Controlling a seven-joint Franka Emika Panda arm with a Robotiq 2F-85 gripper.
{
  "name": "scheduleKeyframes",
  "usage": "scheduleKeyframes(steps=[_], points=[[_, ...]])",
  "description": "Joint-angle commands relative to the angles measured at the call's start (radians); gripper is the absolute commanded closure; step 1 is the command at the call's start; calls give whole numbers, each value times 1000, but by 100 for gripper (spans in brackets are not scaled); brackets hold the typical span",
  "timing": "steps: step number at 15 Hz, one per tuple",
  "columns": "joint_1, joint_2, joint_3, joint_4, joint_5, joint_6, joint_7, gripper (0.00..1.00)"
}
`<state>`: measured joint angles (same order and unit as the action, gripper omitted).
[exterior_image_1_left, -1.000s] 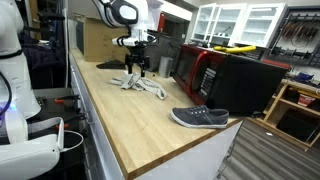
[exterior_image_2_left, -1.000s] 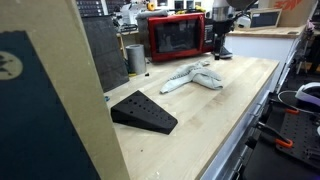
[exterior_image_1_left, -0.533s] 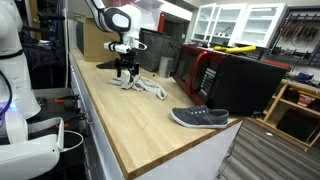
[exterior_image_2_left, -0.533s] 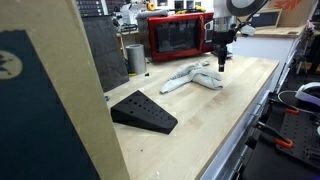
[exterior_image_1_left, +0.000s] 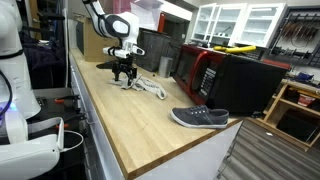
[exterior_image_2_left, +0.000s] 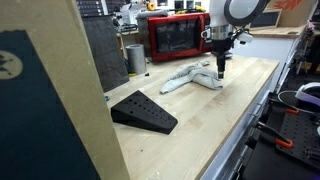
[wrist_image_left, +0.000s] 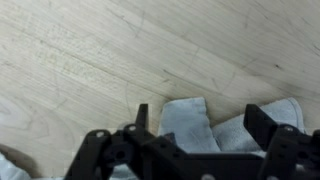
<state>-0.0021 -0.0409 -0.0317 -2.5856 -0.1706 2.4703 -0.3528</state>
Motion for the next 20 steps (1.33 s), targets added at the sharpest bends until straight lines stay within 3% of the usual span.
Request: scheduleKeyframes(steps=[1, 10, 16, 20], points=[[-4, 36, 7, 0, -52, 47, 7, 35], [-3, 14, 14, -15, -112, 64, 27, 99], [8, -79, 26, -47, -115, 42, 24, 99], [51, -139, 49, -54, -10, 19, -26, 99]])
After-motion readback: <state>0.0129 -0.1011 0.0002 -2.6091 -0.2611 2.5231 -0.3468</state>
